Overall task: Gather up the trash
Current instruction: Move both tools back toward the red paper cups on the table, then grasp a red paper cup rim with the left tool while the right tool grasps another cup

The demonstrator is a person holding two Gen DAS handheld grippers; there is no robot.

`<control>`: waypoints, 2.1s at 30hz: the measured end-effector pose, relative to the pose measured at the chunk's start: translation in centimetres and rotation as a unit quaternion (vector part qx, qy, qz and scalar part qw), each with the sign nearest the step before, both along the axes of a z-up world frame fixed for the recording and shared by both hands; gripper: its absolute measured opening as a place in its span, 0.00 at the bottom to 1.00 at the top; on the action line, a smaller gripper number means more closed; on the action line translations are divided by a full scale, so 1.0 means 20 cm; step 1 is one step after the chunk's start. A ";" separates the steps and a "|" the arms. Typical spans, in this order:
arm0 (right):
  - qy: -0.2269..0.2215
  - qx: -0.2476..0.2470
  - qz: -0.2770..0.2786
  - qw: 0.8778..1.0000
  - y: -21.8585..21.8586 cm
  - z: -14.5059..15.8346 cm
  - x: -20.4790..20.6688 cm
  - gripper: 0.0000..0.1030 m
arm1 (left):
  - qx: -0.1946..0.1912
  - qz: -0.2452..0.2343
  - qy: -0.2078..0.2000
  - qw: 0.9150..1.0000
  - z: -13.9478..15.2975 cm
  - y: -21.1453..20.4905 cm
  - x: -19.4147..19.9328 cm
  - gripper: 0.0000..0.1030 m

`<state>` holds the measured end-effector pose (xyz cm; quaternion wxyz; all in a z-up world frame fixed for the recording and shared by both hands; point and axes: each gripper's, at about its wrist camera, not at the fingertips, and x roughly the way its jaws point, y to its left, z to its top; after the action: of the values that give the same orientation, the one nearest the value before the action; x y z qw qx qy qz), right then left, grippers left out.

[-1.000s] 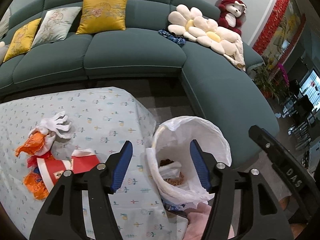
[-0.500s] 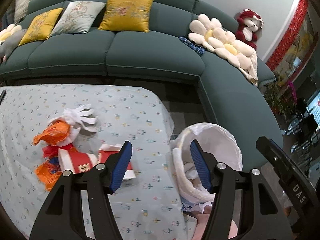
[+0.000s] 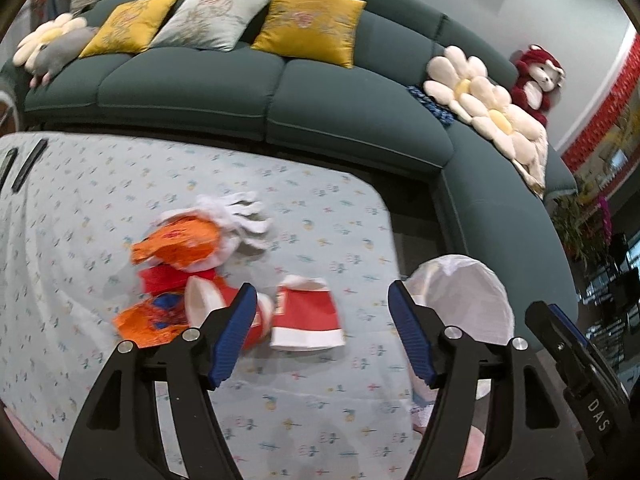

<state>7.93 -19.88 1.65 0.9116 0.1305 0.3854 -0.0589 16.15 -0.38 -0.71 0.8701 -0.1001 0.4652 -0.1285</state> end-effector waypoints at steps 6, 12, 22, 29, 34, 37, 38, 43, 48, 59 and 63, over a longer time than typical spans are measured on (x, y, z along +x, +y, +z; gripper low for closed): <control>0.016 0.000 0.015 1.000 0.11 -0.07 0.01 0.42 | 0.004 0.031 0.017 0.999 -0.09 0.19 -0.01 0.68; 0.035 0.004 0.031 0.999 0.24 -0.16 0.03 0.47 | 0.007 0.061 0.050 0.997 -0.21 0.34 -0.01 0.75; 0.083 0.016 0.050 0.995 0.39 -0.38 0.06 0.51 | 0.005 0.060 0.116 0.991 -0.44 0.38 0.02 0.85; 0.106 0.025 0.043 0.993 0.38 -0.48 0.11 0.51 | -0.010 0.061 0.147 0.987 -0.54 0.32 0.12 0.85; 0.122 0.043 0.038 0.991 0.36 -0.54 0.17 0.51 | -0.009 0.055 0.150 0.987 -0.56 0.30 0.17 0.76; 0.130 0.056 0.036 0.989 0.37 -0.59 0.19 0.51 | -0.008 0.048 0.148 0.988 -0.55 0.28 0.18 0.65; 0.133 0.059 0.038 0.989 0.38 -0.60 0.19 0.51 | -0.007 0.044 0.147 0.988 -0.55 0.28 0.18 0.59; 0.143 0.065 0.050 0.986 0.42 -0.65 0.20 0.51 | 0.000 0.024 0.146 0.989 -0.56 0.24 0.17 0.36; 0.149 0.075 0.058 0.984 0.45 -0.69 0.21 0.49 | -0.001 0.011 0.152 0.988 -0.60 0.21 0.17 0.15; 0.152 0.136 0.053 0.978 0.43 -0.74 0.25 0.40 | 0.003 -0.001 0.109 0.994 -0.47 0.25 0.13 0.02; 0.156 0.158 0.047 0.974 0.42 -0.78 0.27 0.36 | 0.001 0.005 0.112 0.994 -0.48 0.28 0.13 0.02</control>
<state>13.41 -11.44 -13.97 0.8099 0.2437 0.5329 0.0258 18.81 5.17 -10.38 0.8131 -0.1149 0.5597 -0.1116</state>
